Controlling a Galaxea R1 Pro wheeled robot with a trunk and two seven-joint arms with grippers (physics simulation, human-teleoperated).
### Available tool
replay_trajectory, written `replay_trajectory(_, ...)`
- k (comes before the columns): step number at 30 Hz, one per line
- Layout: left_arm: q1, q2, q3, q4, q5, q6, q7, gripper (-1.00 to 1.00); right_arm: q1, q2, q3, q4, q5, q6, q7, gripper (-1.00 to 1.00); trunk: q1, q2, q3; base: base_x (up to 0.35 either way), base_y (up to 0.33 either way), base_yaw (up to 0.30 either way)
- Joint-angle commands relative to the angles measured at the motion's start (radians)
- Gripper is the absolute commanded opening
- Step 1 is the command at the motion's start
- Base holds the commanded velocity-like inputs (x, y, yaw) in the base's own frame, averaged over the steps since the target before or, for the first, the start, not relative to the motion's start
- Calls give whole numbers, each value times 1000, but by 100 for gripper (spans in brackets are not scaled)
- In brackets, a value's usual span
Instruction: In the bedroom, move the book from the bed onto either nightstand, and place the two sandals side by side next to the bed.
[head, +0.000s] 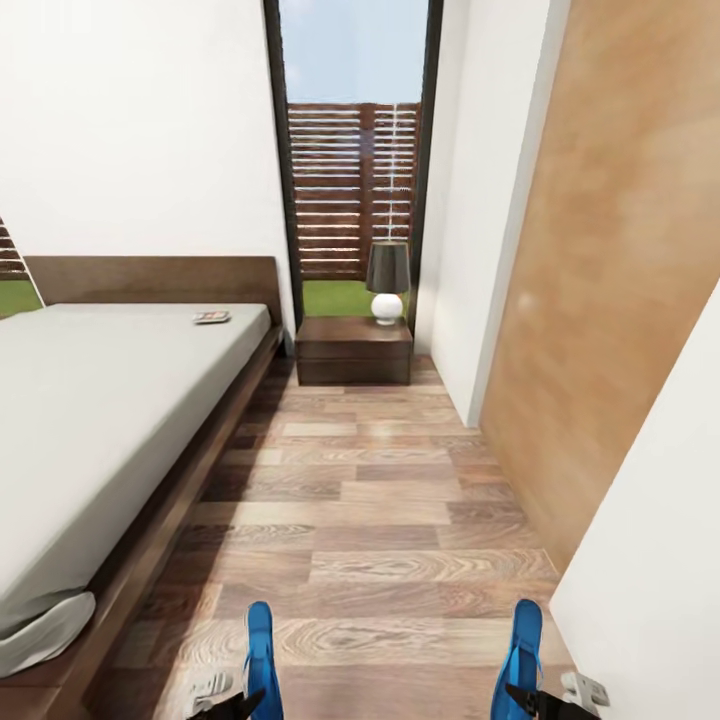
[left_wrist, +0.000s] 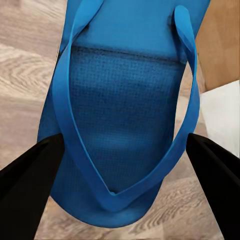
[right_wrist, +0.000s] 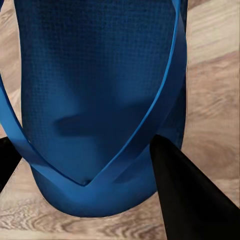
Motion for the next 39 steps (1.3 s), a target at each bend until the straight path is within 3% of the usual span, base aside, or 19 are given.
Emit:
replay_trajectory(1, -1, 0, 2, -4, -23, -3, -3, -100, 0, 0, -7, -1, -4, 10, 2, -100, 0, 0, -1, 330, 0, 0)
replay_trajectory(4, -1, 0, 3, -11, -59, -3, -3, -100, 0, 0, -6, -1, -3, 11, 2, -100, 0, 0, -1, 330, 0, 0)
replay_trajectory(7, -1, 1, 3, -15, -73, -2, -2, -100, 0, 0, -4, -1, -1, 14, 0, -100, 0, 0, -1, 330, 0, 0)
replay_trajectory(26, -2, 1, 3, -42, -80, -2, -1, -100, 0, 0, -4, -4, 0, 12, -8, -100, 0, 0, -1, 330, 0, 0)
replay_trajectory(29, -2, 0, 2, -42, -80, -3, -1, -100, 0, 0, -5, -4, 0, 11, -68, -100, 0, 0, -1, 330, 0, 0)
replay_trajectory(33, -2, 0, 1, -42, -80, -3, -1, -100, 0, 2, -4, -9, 1, 8, -254, -100, 0, 0, -1, 330, 0, 0)
replay_trajectory(39, -2, -13, 0, -40, -80, -3, 28, -100, 0, 1, -4, -12, 2, 8, -302, -100, 0, 0, -1, 330, -39, 0)
